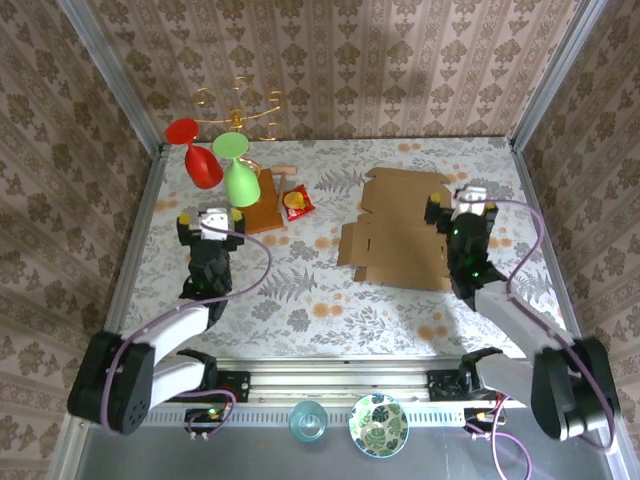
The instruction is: Fold the paper box
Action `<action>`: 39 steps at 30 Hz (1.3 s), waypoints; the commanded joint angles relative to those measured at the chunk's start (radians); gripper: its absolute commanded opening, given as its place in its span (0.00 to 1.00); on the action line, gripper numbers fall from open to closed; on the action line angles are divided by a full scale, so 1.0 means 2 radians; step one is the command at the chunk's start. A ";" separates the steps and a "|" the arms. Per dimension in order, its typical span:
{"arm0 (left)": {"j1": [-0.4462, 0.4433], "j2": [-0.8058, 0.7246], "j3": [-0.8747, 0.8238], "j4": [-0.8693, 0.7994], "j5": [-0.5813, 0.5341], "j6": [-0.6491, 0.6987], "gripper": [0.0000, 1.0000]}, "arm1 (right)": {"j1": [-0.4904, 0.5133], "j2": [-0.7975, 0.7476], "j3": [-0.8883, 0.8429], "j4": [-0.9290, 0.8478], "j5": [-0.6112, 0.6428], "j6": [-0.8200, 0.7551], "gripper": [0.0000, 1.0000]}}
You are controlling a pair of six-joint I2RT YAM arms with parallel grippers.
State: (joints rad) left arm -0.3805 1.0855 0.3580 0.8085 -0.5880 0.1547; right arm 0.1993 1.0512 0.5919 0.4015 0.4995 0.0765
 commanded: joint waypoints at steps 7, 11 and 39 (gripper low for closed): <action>0.075 -0.130 0.150 -0.474 0.157 -0.460 1.00 | -0.058 -0.080 0.179 -0.401 -0.112 0.279 1.00; 0.007 -0.149 0.177 -0.554 0.126 -0.507 1.00 | -0.057 -0.063 0.214 -0.503 -0.163 0.346 1.00; -0.244 0.060 0.017 -0.132 0.285 -0.671 0.50 | 0.016 -0.092 -0.197 -0.157 -0.278 0.781 0.65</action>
State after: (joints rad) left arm -0.8589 1.1709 0.3904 0.4271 -0.0715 -1.1660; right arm 0.2363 0.8497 0.2253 -0.0982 -0.1204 1.5631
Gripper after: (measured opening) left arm 0.500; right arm 0.661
